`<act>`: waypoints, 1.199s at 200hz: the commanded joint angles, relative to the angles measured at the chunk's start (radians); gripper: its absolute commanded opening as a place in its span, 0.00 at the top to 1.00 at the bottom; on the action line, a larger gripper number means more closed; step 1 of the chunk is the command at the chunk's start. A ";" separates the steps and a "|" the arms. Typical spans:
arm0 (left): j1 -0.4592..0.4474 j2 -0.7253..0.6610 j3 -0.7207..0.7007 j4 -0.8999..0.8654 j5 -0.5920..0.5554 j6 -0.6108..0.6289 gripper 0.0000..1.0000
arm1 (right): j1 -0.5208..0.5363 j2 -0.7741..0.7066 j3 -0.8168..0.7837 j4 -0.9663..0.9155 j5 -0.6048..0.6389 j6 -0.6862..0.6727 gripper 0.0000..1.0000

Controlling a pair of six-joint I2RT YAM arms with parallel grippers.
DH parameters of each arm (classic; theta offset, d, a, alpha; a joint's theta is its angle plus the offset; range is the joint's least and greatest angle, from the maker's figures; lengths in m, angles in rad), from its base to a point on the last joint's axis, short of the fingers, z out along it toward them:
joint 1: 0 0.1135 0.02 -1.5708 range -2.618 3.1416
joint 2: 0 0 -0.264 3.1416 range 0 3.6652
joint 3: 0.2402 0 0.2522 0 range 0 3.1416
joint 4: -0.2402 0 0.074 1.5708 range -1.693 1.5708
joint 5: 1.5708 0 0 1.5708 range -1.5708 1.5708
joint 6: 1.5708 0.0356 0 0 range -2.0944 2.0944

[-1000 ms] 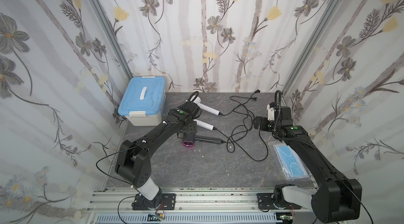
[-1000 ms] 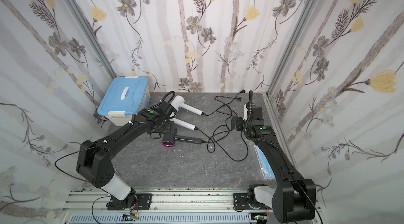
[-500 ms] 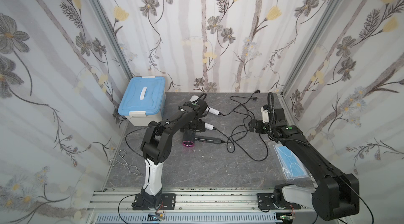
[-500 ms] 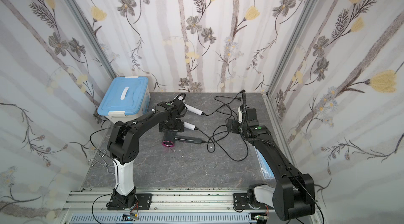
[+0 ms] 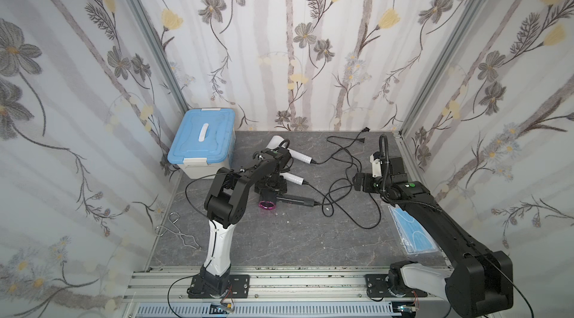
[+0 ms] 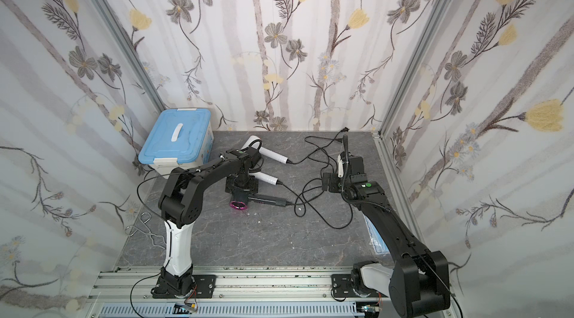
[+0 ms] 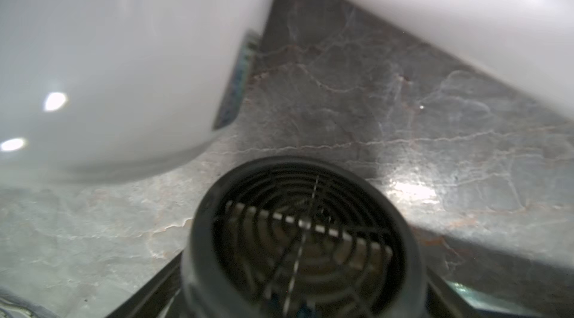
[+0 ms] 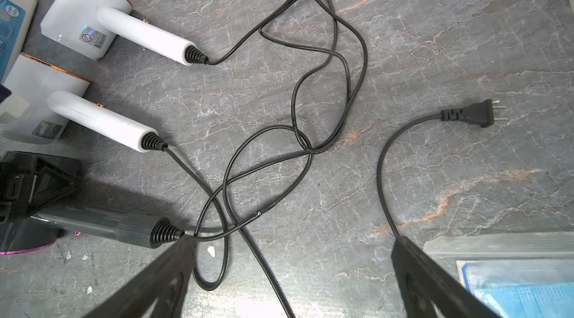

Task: Wrap the cord around the hair dryer
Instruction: Pick up the hair dryer from the center of the board.

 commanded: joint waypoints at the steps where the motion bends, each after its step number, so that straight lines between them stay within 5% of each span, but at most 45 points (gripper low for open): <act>1: 0.002 0.016 -0.017 0.023 0.018 0.008 0.10 | 0.002 -0.007 -0.001 -0.001 0.027 0.021 0.00; 75: 0.002 0.027 -0.037 0.033 0.007 -0.001 0.45 | 0.016 -0.015 -0.013 -0.024 0.039 0.038 0.00; 128: 0.004 -0.123 0.000 -0.070 -0.055 0.021 0.95 | 0.055 0.011 -0.020 -0.015 0.006 0.031 0.00; 170: 0.007 -0.205 0.155 -0.244 -0.064 0.092 1.00 | 0.114 0.121 -0.031 0.055 -0.051 0.001 0.00; 213: 0.026 -0.255 0.203 -0.315 -0.108 0.132 1.00 | 0.129 0.069 -0.134 0.295 -0.262 -0.035 0.00; 240: 0.057 -0.283 0.209 -0.320 -0.110 0.130 1.00 | 0.172 0.081 -0.147 0.282 -0.200 -0.032 0.03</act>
